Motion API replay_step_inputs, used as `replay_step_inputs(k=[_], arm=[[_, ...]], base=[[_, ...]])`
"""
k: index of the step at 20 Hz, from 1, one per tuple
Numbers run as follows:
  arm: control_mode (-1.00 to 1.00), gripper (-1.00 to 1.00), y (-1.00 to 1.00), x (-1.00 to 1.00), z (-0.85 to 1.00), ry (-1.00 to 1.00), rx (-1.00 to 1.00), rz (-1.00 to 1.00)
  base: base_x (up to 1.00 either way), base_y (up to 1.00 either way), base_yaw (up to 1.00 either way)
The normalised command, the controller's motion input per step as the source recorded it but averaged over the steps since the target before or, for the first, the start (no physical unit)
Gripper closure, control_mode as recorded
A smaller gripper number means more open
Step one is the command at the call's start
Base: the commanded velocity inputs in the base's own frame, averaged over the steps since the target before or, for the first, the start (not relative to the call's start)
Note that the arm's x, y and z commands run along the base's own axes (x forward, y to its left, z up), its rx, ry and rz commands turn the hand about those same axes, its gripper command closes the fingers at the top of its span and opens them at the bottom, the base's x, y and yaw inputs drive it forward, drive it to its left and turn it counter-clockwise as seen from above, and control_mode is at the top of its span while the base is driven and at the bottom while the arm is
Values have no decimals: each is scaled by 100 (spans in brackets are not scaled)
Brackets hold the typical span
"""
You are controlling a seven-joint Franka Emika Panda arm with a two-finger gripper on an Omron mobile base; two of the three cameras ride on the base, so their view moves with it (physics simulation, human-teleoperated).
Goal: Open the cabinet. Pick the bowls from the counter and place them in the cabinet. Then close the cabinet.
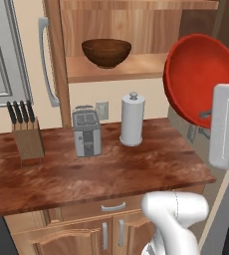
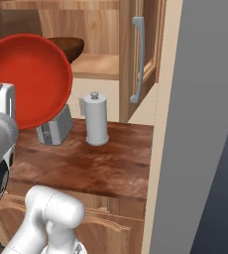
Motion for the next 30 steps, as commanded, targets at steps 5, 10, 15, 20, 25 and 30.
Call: replay_step_inputs(k=[5, 10, 15, 20, 25, 30], arm=[[-100, 100, -4, 3, 15, 8, -1, -4], [-100, 100, -9, 7, 10, 24, -2, -1], [-100, 100, -2, 0, 22, 6, -2, -3], [-100, 100, 0, 0, 14, 0, 0, -2], [-100, 100, -1, 0, 4, 11, 0, -3], [-100, 100, -1, 0, 1, 10, -1, -4]], base=[[0, 0, 0], [0, 0, 0], [0, 0, 0], [0, 0, 0], [0, 0, 0], [0, 0, 0]])
